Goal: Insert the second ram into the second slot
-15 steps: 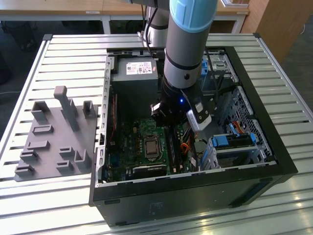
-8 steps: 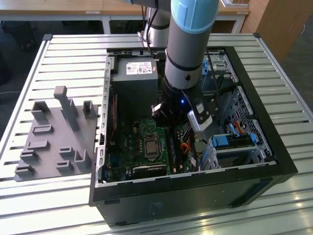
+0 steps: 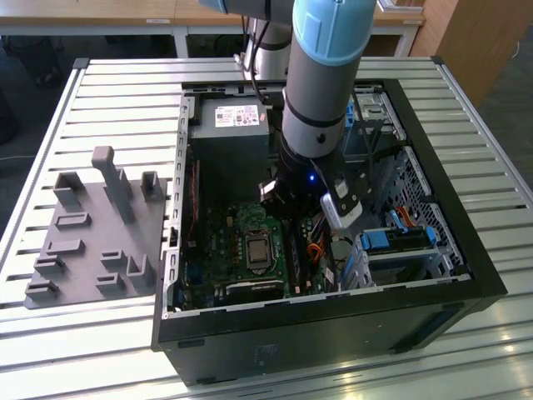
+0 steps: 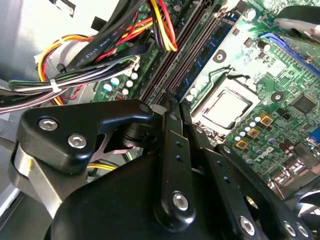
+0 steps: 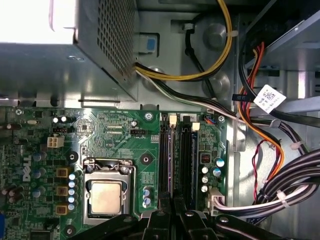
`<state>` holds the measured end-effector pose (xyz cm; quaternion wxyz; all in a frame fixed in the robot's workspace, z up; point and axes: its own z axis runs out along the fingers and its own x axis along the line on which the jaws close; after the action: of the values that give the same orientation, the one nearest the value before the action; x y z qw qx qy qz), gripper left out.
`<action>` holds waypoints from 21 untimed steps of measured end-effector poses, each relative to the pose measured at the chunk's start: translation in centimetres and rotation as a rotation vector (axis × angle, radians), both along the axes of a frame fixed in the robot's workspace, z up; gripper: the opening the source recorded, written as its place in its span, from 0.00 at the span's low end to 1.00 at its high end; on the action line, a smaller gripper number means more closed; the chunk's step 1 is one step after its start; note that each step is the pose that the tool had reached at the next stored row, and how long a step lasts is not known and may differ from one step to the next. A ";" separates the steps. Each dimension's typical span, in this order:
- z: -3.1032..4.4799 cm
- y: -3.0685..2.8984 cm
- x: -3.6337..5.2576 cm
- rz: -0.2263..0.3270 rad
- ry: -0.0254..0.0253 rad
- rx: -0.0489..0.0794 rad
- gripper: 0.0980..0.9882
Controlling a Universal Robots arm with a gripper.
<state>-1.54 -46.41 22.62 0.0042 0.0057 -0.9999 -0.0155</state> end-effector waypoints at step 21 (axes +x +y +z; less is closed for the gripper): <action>-0.57 0.00 0.01 0.000 0.0023 0.001 0.04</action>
<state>-1.53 -46.41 22.05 0.0053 0.0058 -0.9998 -0.0158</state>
